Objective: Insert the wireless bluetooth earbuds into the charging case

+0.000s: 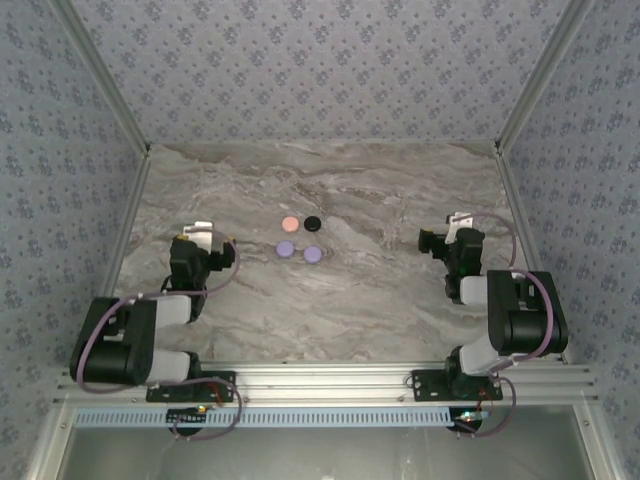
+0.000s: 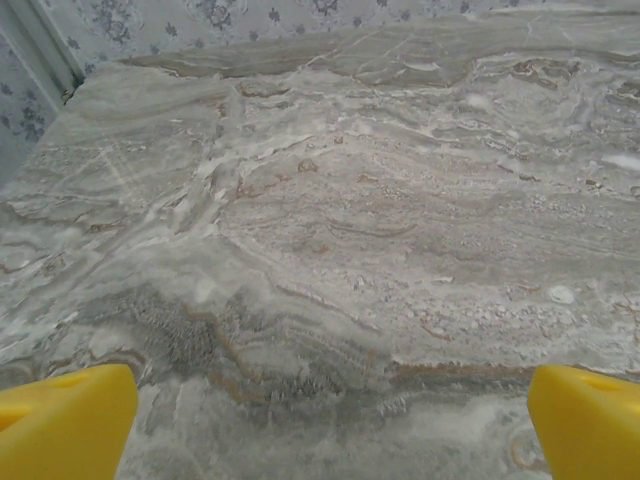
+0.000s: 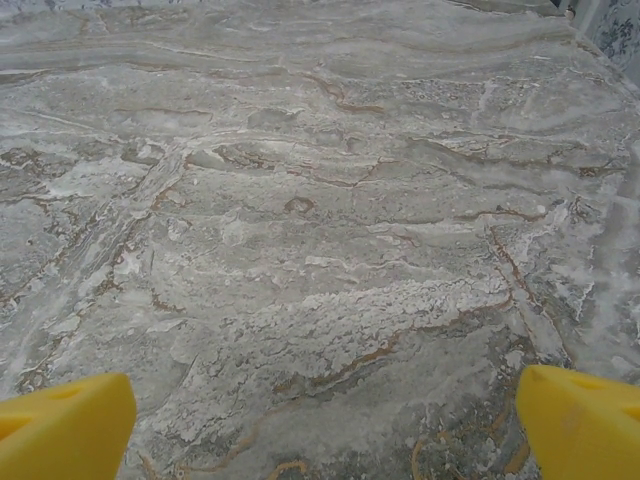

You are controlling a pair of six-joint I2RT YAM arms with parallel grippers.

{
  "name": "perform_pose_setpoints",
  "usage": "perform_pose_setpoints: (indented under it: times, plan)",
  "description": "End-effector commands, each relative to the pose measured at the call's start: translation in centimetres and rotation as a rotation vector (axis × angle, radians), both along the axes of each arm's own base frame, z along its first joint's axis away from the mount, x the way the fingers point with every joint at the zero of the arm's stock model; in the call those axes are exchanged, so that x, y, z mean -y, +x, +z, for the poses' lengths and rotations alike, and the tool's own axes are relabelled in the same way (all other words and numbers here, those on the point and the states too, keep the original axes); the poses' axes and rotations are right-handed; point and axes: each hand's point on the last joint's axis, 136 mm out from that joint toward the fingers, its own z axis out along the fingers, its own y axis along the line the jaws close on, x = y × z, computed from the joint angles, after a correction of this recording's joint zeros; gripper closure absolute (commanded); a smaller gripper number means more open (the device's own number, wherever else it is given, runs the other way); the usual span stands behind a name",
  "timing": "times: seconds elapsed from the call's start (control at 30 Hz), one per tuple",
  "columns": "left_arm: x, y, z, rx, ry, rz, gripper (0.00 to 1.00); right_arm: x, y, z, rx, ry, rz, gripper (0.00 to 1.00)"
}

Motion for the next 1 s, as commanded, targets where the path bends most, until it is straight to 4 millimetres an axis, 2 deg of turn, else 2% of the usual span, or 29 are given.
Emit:
perform_pose_setpoints:
  times: [0.0,0.17,0.2,0.27,0.97]
  plan:
    - [-0.7,1.6,1.2,0.105,-0.076,-0.02,0.01,0.0,0.7,0.8,0.027,-0.012,0.013,0.0]
    - [-1.2,3.7,0.3,-0.014,-0.12,-0.023,0.01,-0.1,0.7,0.8,0.027,-0.017,0.011,0.0]
    - [-2.3,3.7,-0.1,-0.034,-0.135,0.032,0.01,-0.1,0.7,0.9,0.027,-0.021,0.012,0.0]
    - [-2.7,3.8,0.0,-0.031,-0.134,0.054,0.01,-0.3,0.7,0.8,0.023,-0.038,0.01,0.0]
    - [-2.5,3.8,0.0,-0.028,-0.106,0.069,0.01,-0.3,0.8,0.8,0.022,-0.039,0.01,0.0]
